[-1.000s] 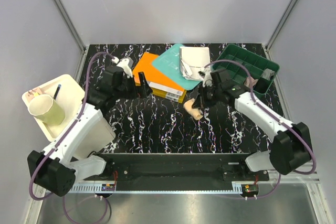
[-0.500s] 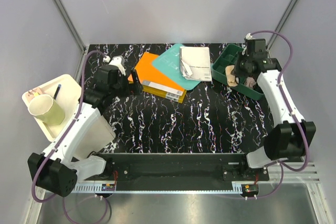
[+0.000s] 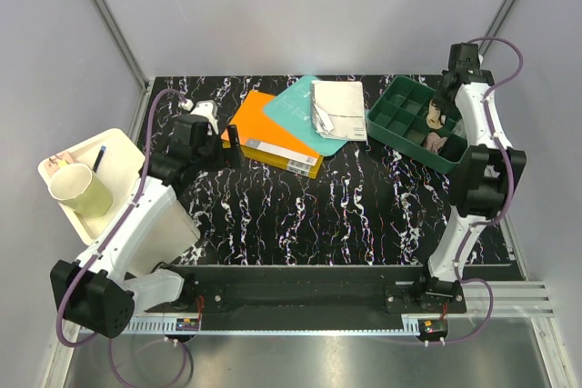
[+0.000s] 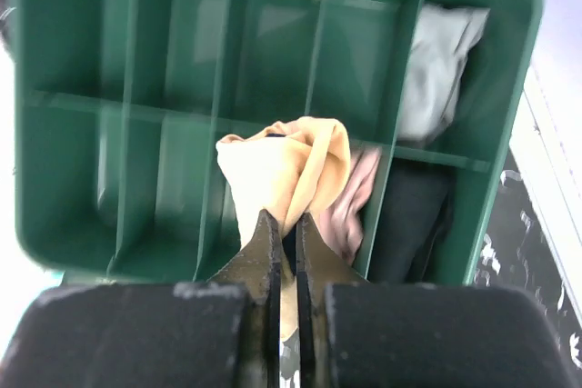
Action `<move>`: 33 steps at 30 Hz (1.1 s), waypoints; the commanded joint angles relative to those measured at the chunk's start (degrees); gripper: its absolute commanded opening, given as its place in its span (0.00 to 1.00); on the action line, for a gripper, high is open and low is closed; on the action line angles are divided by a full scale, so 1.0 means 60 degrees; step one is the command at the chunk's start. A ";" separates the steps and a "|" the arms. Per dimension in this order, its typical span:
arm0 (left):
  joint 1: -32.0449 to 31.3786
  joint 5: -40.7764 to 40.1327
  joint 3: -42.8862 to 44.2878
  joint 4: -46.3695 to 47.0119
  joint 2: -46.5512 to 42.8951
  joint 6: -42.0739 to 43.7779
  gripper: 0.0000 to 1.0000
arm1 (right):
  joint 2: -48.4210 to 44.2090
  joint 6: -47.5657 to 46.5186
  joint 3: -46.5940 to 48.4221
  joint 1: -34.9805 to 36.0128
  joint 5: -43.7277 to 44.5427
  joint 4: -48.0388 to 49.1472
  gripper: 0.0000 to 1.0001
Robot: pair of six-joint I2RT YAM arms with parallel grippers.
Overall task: Roll the underwear
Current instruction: Place the underwear in the storage box.
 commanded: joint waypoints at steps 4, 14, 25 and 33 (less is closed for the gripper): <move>0.0055 -0.0714 0.0208 0.0104 0.0122 0.0368 0.99 | 0.1695 -0.0010 0.2261 -0.0630 0.0846 -0.0055 0.00; 0.0069 -0.0876 0.0252 0.0075 0.0400 0.0412 0.99 | 0.3849 0.0253 0.4475 -0.1026 0.0729 -0.1066 0.00; 0.0084 -0.0861 0.0223 0.0075 0.0444 0.0383 0.99 | 0.4026 0.0474 0.3962 -0.1026 0.0714 -0.1052 0.00; 0.0098 -0.0832 0.0223 0.0075 0.0459 0.0383 0.99 | 0.4787 0.0400 0.4680 -0.1026 0.0744 -0.1154 0.00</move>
